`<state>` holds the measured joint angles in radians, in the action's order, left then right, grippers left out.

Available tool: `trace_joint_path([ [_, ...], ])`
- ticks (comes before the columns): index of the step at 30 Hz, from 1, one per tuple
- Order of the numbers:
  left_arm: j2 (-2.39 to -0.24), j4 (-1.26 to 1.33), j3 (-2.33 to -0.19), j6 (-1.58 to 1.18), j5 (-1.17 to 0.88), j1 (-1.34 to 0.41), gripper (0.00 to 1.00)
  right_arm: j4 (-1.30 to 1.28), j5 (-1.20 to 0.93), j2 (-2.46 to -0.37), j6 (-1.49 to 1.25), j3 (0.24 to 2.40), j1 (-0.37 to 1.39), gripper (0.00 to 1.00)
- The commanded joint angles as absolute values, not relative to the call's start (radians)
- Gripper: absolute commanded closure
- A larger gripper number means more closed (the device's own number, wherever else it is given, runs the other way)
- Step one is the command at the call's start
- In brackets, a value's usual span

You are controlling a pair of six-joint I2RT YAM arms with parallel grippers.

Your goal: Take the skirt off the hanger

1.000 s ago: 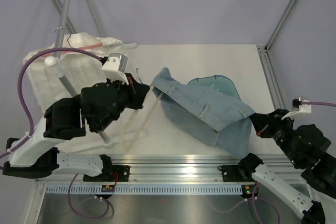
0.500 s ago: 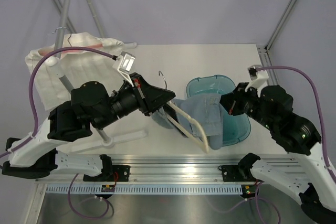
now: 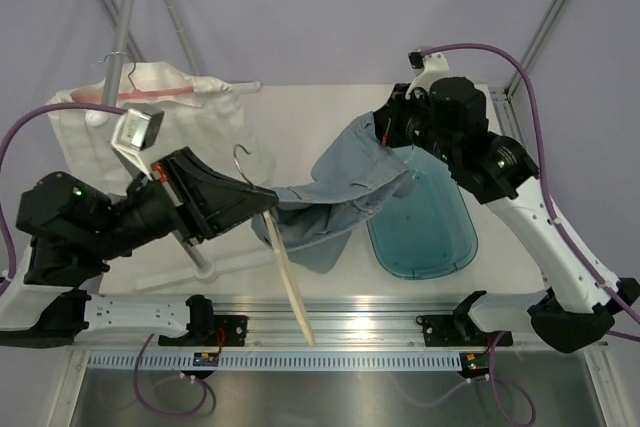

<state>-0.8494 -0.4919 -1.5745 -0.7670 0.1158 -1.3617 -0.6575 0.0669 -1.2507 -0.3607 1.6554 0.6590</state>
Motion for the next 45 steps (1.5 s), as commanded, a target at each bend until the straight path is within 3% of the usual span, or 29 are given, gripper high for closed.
trace_joint_path([
  [1, -0.851, -0.263, -1.672, -0.779, 0.006, -1.365, 1.00, -0.526, -0.008, -1.284, -0.391, 1.667, 0.650, 1.00],
  [6, -0.896, -0.157, -1.730, -0.749, -0.034, -1.367, 1.00, -0.492, -0.164, -1.365, -0.439, 1.664, 0.658, 1.00],
  [13, -0.956, -0.211, -1.766, -0.649, 0.073, -1.365, 1.00, -0.521, -0.118, -1.407, -0.391, 1.687, 0.839, 1.00],
  [23, -1.006, -0.356, -1.787, -0.515, 0.198, -1.365, 1.00, -0.419, -0.172, -1.151, -0.517, 1.471, 0.893, 1.00],
  [29, -1.038, -0.304, -1.793, -0.520, 0.157, -1.365, 1.00, -0.468, -0.149, -1.163, -0.502, 1.466, 0.893, 1.00],
  [31, -1.042, -0.276, -1.787, -0.517, 0.155, -1.364, 1.00, -0.437, -0.227, -1.190, -0.518, 1.465, 0.920, 1.00],
  [36, -1.065, -0.265, -1.764, -0.494, 0.155, -1.365, 1.00, -0.395, -0.140, -1.261, -0.518, 1.462, 1.052, 1.00],
  [41, -1.039, -0.210, -1.684, -0.524, 0.120, -1.365, 1.00, -0.313, -0.075, -1.206, -0.563, 1.374, 1.058, 1.00],
  [45, -1.034, -0.130, -1.652, -0.616, 0.035, -1.365, 1.00, -0.406, -0.032, -1.279, -0.522, 1.460, 1.058, 1.00],
])
